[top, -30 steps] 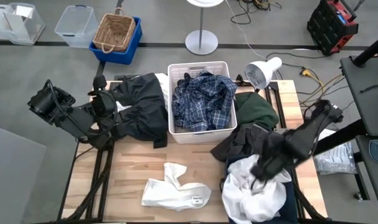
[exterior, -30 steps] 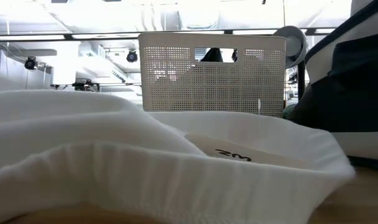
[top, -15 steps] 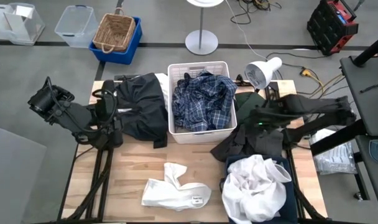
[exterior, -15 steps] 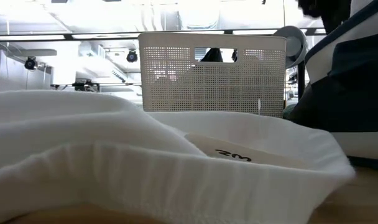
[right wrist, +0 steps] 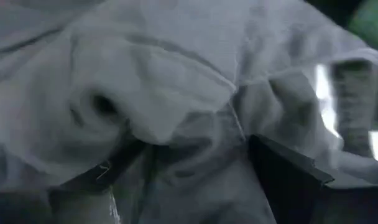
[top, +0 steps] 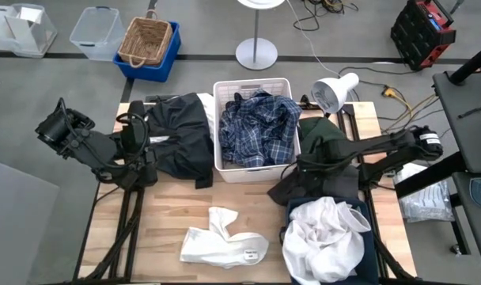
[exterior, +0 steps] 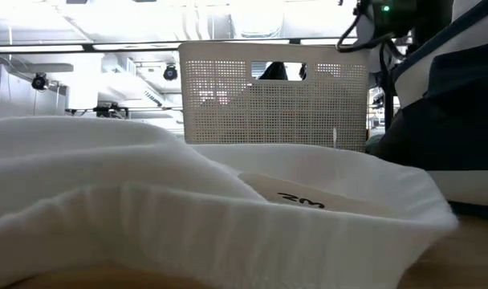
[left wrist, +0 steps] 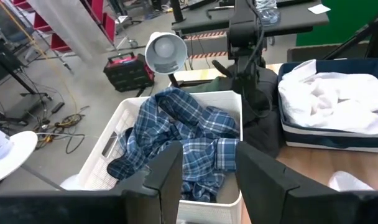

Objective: Sort clothes
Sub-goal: Put the gray shorts into the white laundry bin

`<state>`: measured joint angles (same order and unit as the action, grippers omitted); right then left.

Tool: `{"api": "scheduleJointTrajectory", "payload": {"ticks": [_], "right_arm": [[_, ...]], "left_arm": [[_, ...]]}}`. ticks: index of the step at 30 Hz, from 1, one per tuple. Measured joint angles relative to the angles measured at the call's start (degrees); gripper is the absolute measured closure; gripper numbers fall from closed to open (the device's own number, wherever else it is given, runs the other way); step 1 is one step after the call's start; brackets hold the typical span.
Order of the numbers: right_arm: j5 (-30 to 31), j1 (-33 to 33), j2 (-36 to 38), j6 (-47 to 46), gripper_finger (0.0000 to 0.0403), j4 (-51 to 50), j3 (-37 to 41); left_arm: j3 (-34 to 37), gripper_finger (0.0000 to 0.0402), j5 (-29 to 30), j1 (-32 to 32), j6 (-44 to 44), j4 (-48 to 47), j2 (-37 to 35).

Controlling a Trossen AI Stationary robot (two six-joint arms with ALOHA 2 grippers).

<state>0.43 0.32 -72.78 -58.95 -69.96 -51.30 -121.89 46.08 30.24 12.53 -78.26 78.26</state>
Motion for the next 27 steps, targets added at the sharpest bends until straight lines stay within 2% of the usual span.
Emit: {"api": "scheduleJointTrajectory", "payload": {"ticks": [3,5,7,11,12,16,19,23,27], "right_arm": [[0.43,0.00,0.54,0.03,0.0162,3.91,3.78],[0.95,0.00,0.63,0.04,0.0191,5.48,5.52],[1.38,-0.11,0.69,0.48,0.0233,6.12,6.84],[2.16,-0.09,0.87,1.81,0.0351,6.54,7.02],[2.33,-0.09,1.25,2.38,0.0368,6.24,6.78],[3.15,-0.09,2.97,2.37,0.0376,3.58,4.30],[5.06,-0.06,4.79,1.04,0.0379,-3.40,-0.43],[8.71,1.00,6.87,-0.58,0.0382,-13.88,-9.70],[9.04,2.54,9.14,-0.52,0.0383,-17.98,-20.43]], "left_arm": [[0.00,0.0274,0.34,-0.19,0.00,0.00,0.00],[0.00,0.0274,1.66,-0.34,0.00,0.00,0.00],[0.02,0.0274,3.00,-0.37,0.00,-0.02,0.00],[0.02,0.0274,4.13,-0.37,-0.01,-0.05,-0.02],[0.02,0.0274,4.23,-0.37,0.00,-0.06,-0.02],[0.02,0.0274,4.39,-0.37,0.00,-0.10,-0.02],[0.02,0.0274,4.40,-0.37,0.00,-0.18,-0.02],[0.02,0.0274,4.40,-0.37,0.00,-0.18,-0.02],[0.02,0.0274,4.40,-0.37,0.00,-0.16,-0.02]]}}
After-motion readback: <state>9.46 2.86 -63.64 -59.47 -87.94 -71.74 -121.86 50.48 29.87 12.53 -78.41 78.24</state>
